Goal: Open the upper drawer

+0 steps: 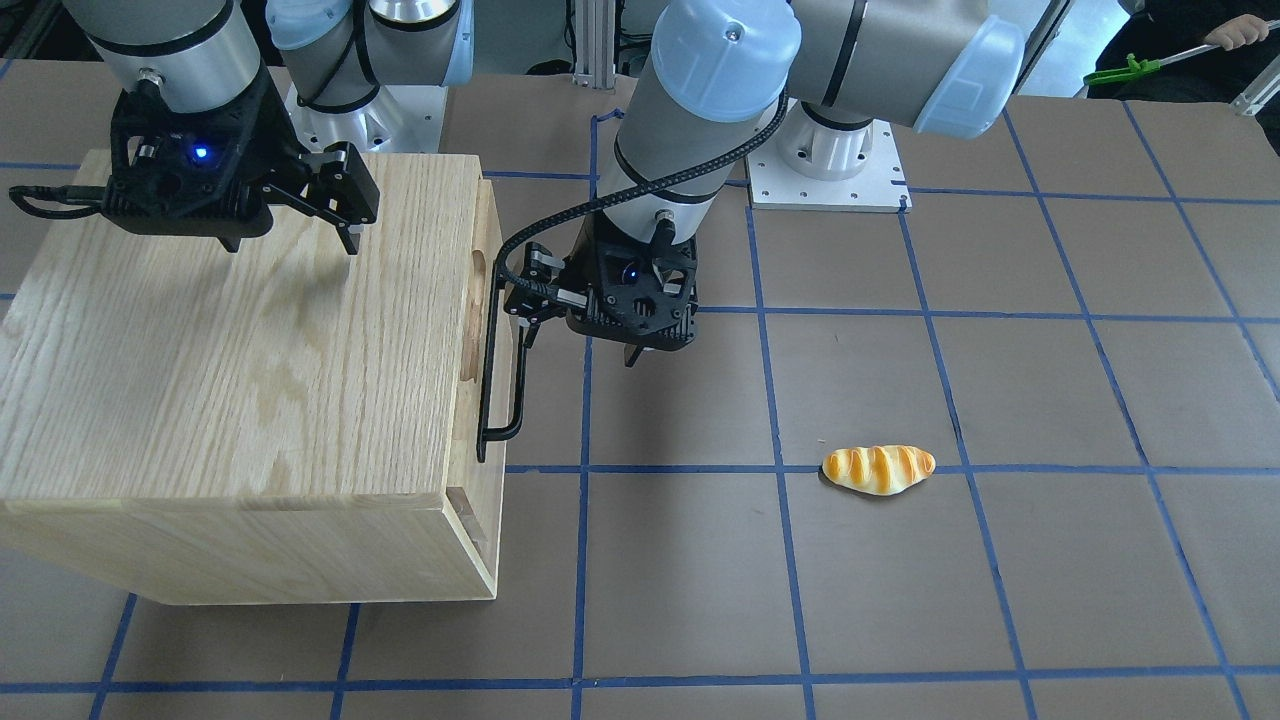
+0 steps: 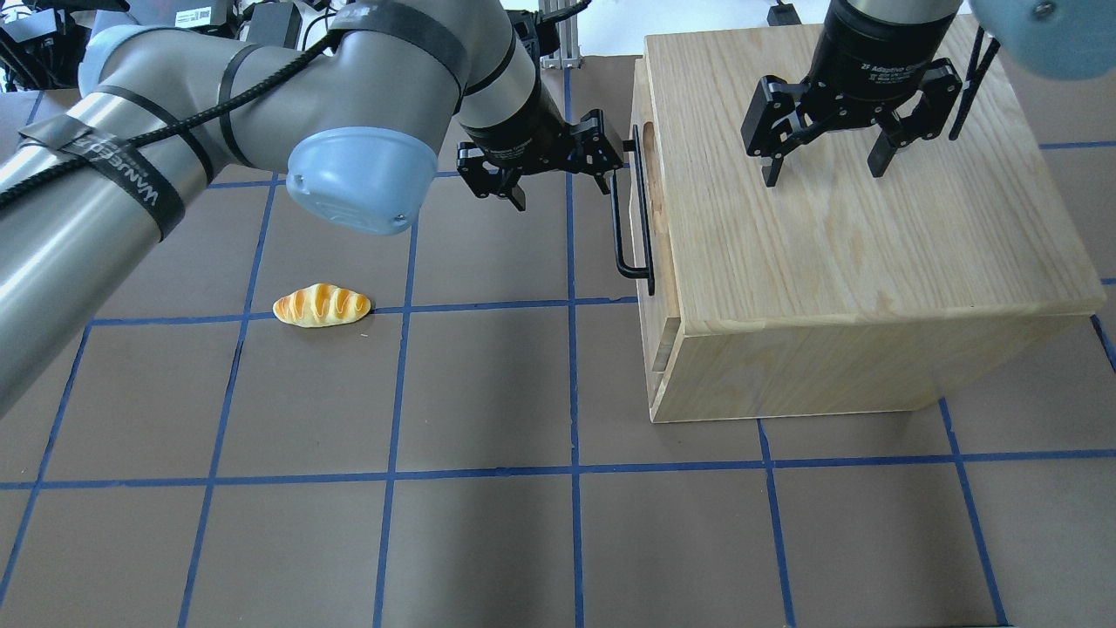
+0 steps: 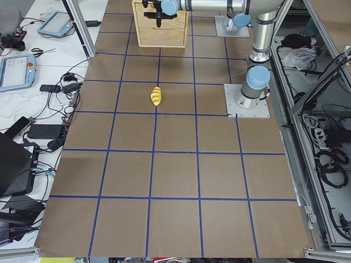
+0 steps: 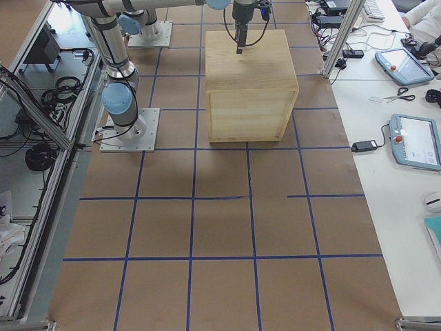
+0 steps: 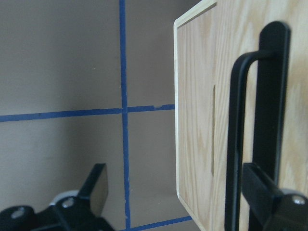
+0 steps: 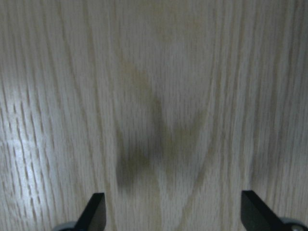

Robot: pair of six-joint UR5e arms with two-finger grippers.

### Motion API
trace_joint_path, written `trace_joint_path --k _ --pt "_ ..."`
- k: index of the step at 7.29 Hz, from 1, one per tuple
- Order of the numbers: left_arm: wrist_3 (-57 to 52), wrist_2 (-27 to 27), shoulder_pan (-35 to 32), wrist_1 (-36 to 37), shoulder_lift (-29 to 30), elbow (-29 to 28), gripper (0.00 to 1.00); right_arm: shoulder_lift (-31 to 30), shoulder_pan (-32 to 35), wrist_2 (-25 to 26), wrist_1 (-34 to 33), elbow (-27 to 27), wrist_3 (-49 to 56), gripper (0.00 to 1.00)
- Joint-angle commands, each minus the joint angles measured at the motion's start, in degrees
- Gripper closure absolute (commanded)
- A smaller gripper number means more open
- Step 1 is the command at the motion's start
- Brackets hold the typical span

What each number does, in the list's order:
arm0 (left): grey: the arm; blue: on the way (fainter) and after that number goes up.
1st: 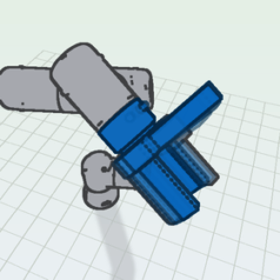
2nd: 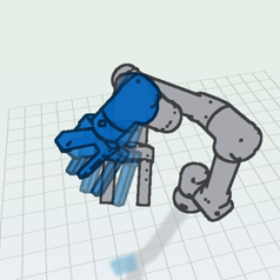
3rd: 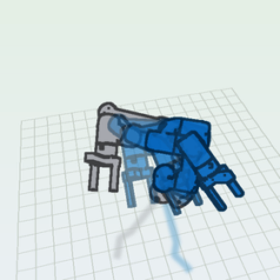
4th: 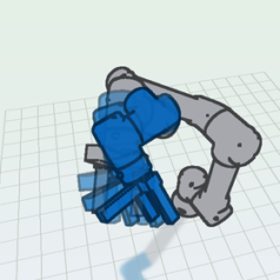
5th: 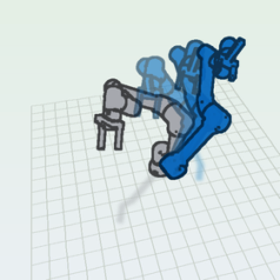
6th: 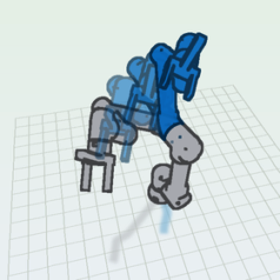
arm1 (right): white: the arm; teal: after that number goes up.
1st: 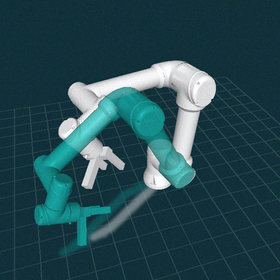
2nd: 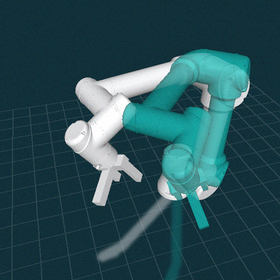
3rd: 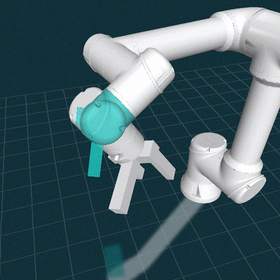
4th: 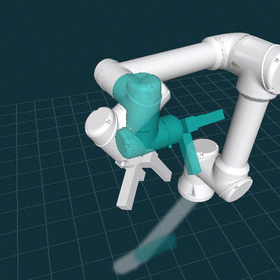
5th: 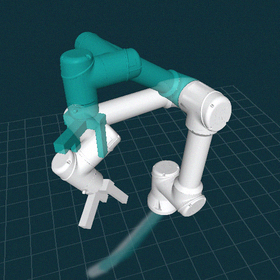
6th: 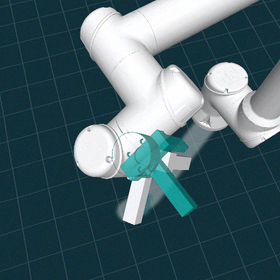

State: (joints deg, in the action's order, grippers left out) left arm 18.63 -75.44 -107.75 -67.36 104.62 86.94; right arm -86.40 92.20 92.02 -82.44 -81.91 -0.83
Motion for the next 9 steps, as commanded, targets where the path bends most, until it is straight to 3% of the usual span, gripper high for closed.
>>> trace_joint_path --k 1,5,7,9 --pt "-0.6 1.1 -0.4 2.9 1.9 0.3 0.0 0.0 0.0 0.0 0.0 0.0 0.0 0.0" --pt "-3.5 0.4 -0.1 2.8 3.4 0.7 0.0 0.0 0.0 0.0 0.0 -0.1 0.0 0.0" --pt "-4.6 -4.8 0.4 1.9 2.5 0.8 0.0 0.0 0.0 0.0 0.0 -0.1 0.0 0.0" --pt "-4.7 -6.2 5.1 0.0 1.1 1.6 0.0 0.0 0.0 0.0 0.0 0.0 0.0 0.0"
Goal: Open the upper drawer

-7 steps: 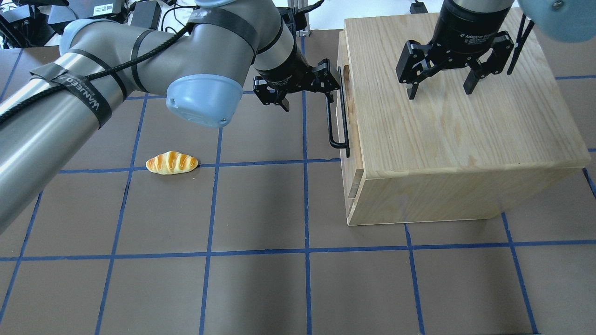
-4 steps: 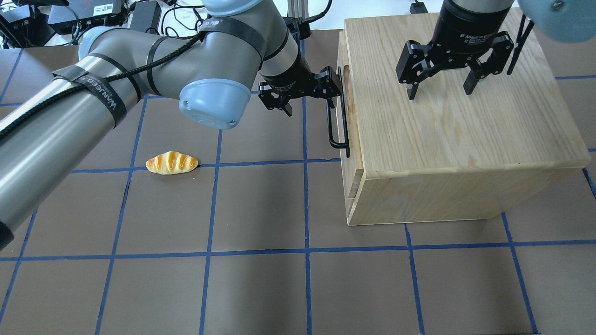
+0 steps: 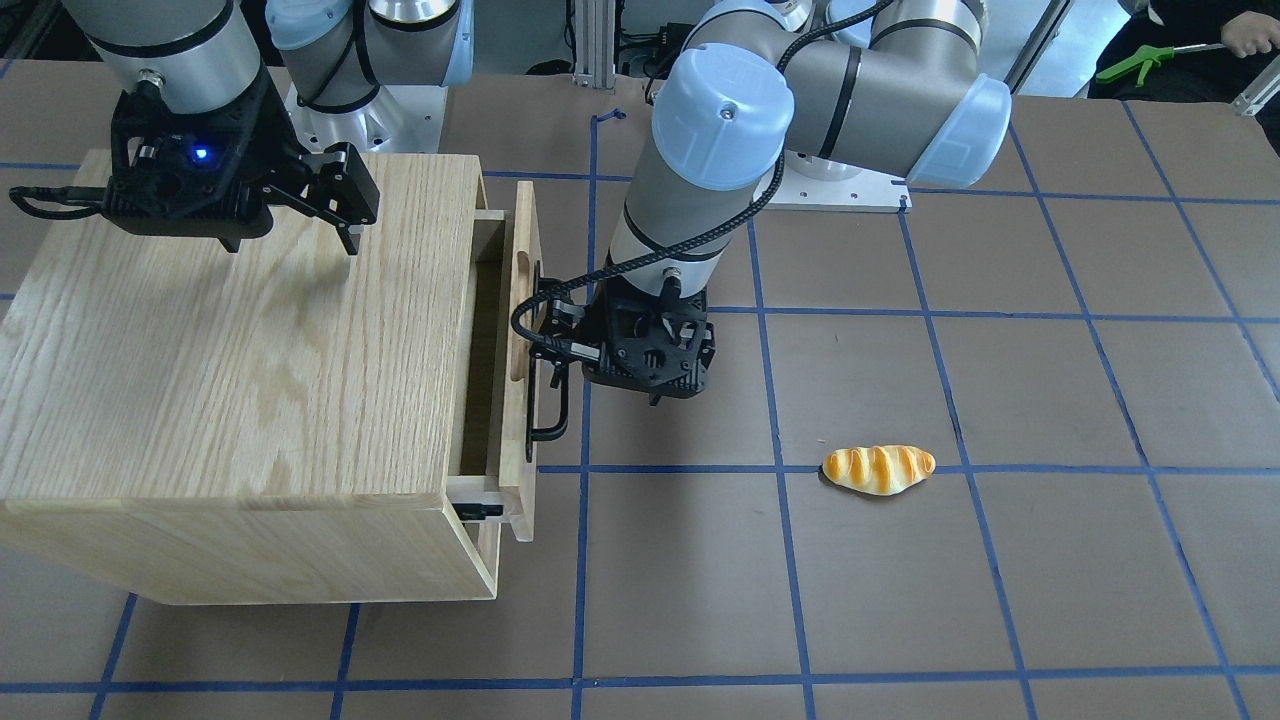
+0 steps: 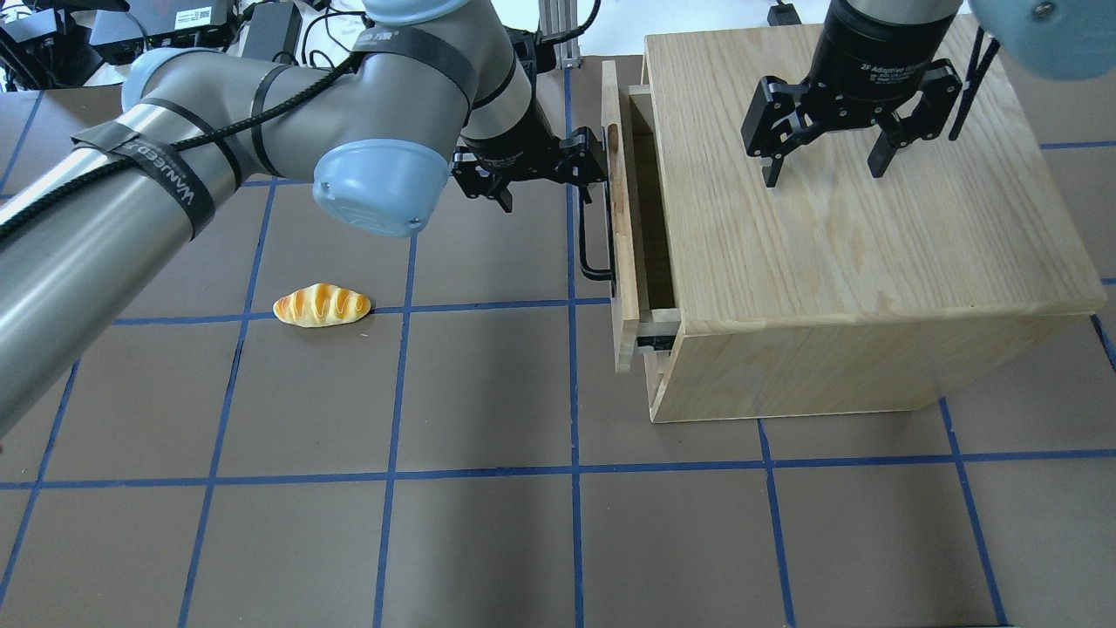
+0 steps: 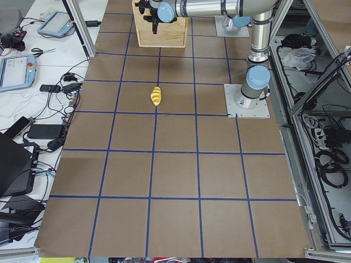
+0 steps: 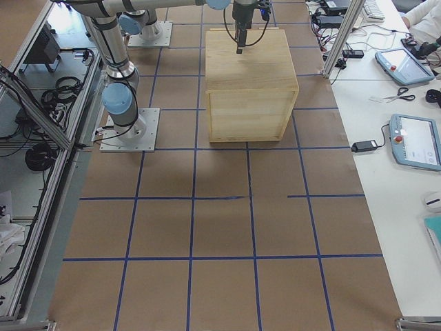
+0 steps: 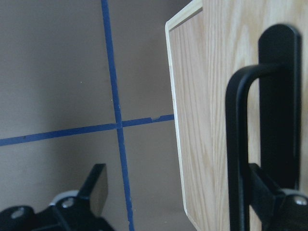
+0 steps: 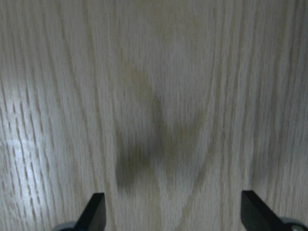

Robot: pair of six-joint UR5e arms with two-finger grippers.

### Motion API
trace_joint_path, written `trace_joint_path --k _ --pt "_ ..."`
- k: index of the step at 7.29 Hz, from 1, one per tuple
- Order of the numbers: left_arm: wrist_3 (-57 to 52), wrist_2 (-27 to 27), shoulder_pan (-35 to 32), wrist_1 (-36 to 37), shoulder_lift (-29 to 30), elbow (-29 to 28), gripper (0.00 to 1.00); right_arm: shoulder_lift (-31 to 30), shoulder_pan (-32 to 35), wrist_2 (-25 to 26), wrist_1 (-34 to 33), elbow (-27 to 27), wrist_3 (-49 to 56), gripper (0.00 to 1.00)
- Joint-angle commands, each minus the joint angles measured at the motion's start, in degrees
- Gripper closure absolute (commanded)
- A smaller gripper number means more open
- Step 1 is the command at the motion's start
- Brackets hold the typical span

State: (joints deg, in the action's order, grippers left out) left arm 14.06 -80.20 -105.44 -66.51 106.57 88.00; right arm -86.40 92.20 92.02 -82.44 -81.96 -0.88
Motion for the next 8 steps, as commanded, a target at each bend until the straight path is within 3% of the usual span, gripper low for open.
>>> trace_joint_path --k 1,4,8 --pt "-0.3 -2.7 5.0 -1.3 -1.1 0.6 0.0 0.0 0.0 0.0 0.0 0.0 0.0 0.0" --pt "-4.9 -5.8 11.4 -5.0 -2.8 1.3 0.0 0.0 0.0 0.0 0.0 0.0 0.0 0.0" --pt "-8.2 -6.1 16.0 -7.8 -5.1 2.4 0.0 0.0 0.0 0.0 0.0 0.0 0.0 0.0"
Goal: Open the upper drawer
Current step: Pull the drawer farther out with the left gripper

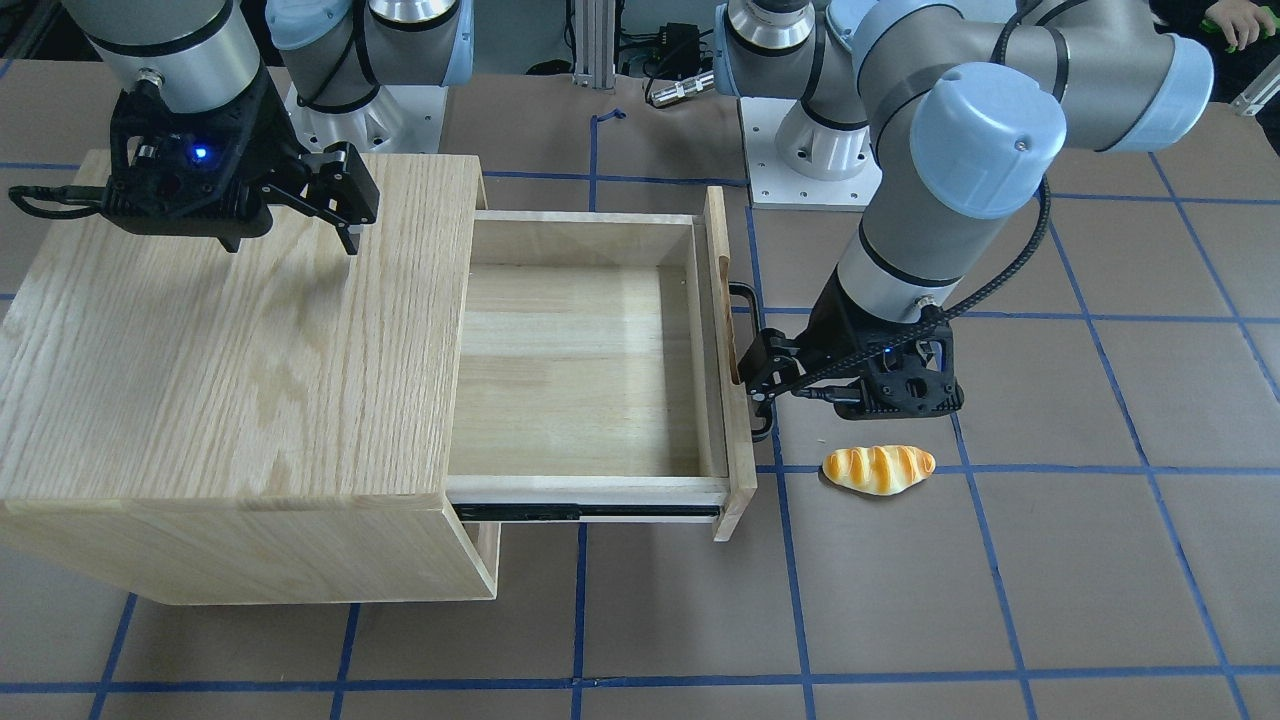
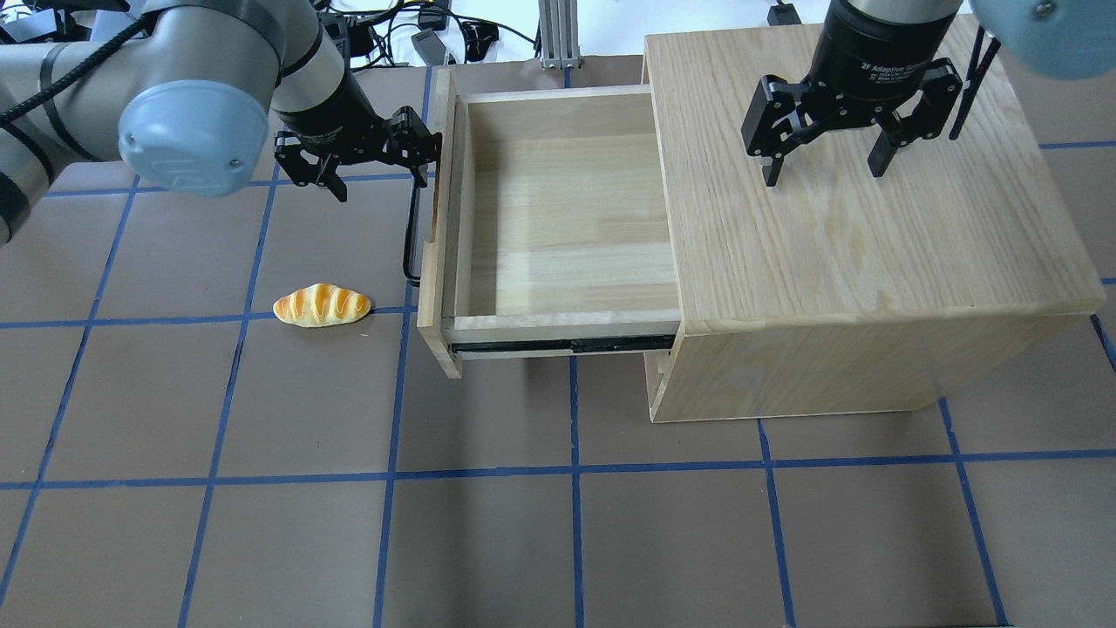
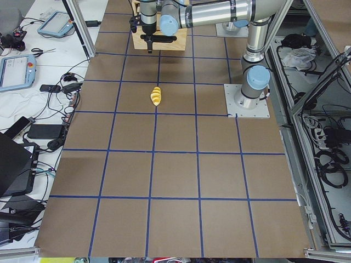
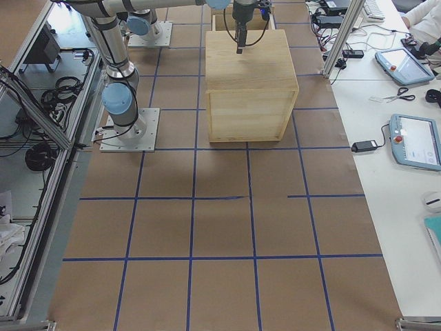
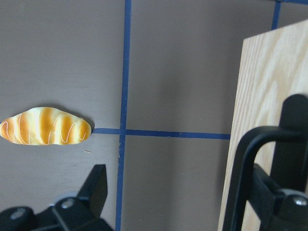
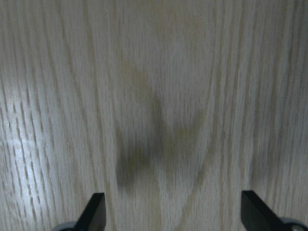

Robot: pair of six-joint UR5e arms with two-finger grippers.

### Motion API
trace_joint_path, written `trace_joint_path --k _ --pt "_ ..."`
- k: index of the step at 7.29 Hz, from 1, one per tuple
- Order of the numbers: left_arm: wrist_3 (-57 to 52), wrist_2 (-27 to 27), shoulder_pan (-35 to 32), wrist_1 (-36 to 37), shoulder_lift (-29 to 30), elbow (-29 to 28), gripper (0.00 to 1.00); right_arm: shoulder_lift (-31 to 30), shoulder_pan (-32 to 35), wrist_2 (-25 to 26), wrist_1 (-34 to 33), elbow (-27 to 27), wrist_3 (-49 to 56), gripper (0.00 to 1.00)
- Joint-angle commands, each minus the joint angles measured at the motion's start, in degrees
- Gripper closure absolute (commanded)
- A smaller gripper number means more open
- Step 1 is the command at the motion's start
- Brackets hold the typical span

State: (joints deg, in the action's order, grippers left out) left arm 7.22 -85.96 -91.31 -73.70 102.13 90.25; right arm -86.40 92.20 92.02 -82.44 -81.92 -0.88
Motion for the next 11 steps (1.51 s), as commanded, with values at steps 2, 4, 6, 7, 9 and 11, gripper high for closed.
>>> trace_joint_path --k 2,4,6,7,9,11 --pt "-4.7 -0.3 4.1 -2.8 -2.0 0.1 0.0 0.0 0.0 0.0 0.0 0.0 0.0 0.0" --pt "-4.3 -0.3 4.0 -3.3 -2.7 -0.1 0.0 0.0 0.0 0.0 0.0 -0.1 0.0 0.0" --pt "-3.9 0.4 4.0 -6.1 -3.8 0.0 0.0 0.0 0.0 0.0 0.0 0.0 0.0 0.0" --pt "-4.3 0.8 4.1 -6.2 -3.5 0.2 0.0 0.0 0.0 0.0 0.0 -0.1 0.1 0.0" --pt "-4.6 5.9 4.1 -6.2 -2.8 0.2 0.0 0.0 0.0 0.0 0.0 0.0 0.0 0.0" --pt "-4.6 1.4 3.3 -10.2 -5.3 -1.6 0.0 0.0 0.0 0.0 0.0 0.0 0.0 0.0"
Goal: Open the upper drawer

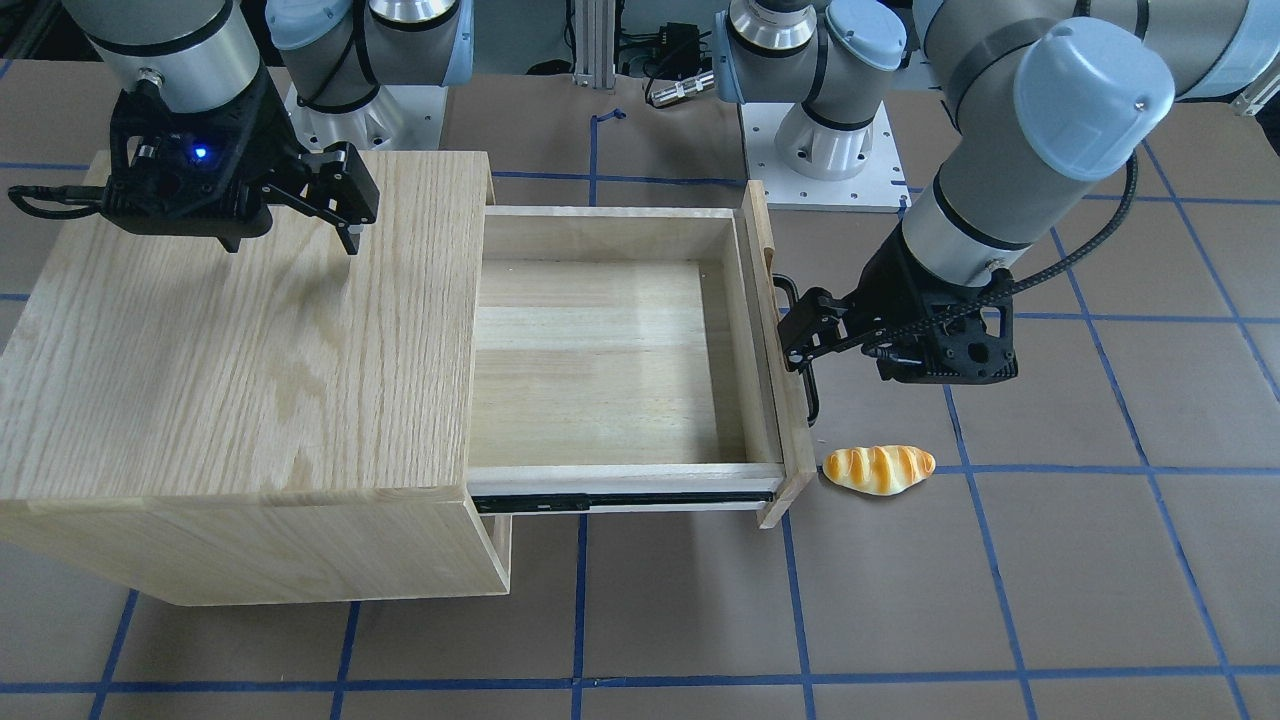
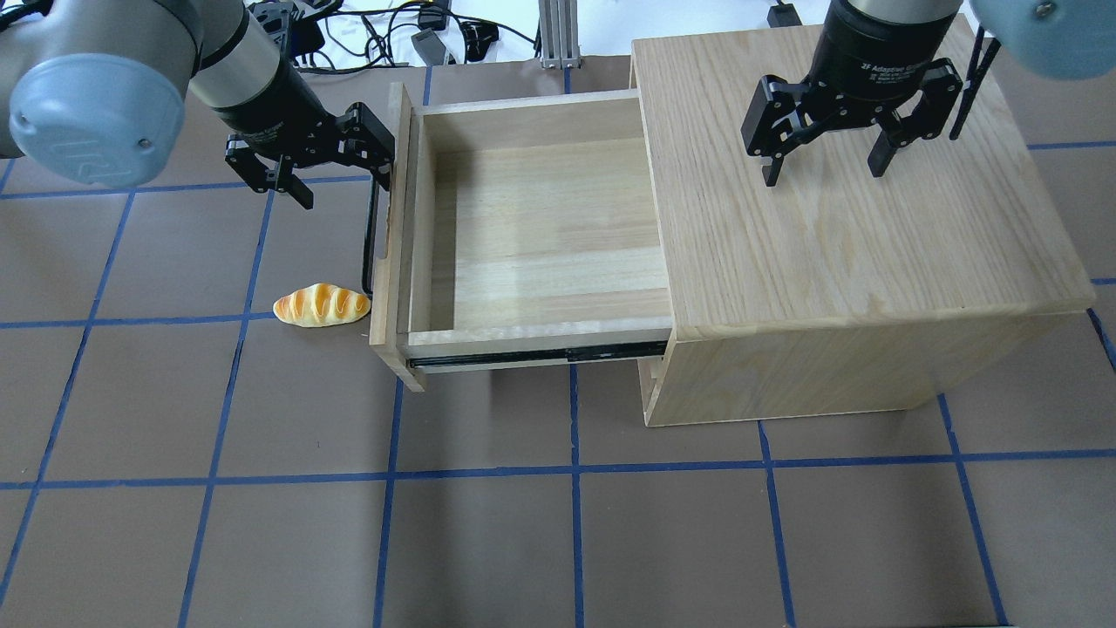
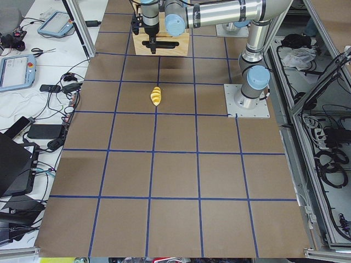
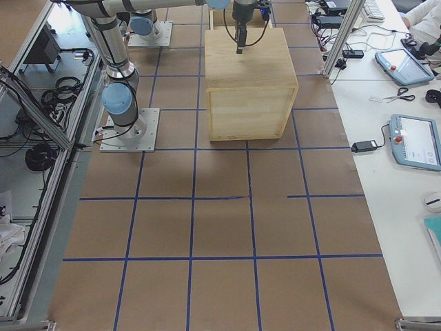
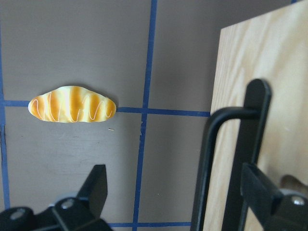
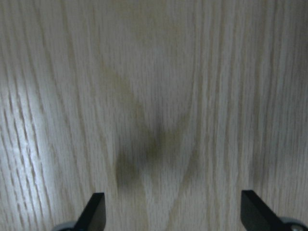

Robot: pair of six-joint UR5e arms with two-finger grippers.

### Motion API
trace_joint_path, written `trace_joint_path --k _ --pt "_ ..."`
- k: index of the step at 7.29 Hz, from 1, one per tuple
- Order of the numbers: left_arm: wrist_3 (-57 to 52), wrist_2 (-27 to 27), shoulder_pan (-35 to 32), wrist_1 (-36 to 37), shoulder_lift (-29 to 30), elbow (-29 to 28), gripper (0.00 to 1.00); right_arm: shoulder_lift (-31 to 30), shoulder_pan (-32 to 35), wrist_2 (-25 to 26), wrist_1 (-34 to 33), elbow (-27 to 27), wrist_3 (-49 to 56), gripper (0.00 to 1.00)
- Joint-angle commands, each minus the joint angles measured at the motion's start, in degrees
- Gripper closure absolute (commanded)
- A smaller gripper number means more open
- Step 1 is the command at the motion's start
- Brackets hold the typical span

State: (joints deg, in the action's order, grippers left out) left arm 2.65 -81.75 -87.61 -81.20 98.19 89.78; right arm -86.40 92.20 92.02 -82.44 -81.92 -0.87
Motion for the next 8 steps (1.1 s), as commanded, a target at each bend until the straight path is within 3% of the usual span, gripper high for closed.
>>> trace_joint_path --k 1,4,8 --pt "0.0 -6.4 -1.2 -6.7 -3.3 -2.7 0.0 0.0 0.0 0.0 0.0 0.0 0.0 0.0" --pt "0.2 -11.4 -1.8 -15.7 -7.8 -7.5 0.0 0.0 0.0 0.0 0.0 0.0 0.0 0.0" --pt "-0.3 -11.1 -2.4 -13.3 -7.8 -6.4 0.0 0.0 0.0 0.0 0.0 0.0 0.0 0.0"
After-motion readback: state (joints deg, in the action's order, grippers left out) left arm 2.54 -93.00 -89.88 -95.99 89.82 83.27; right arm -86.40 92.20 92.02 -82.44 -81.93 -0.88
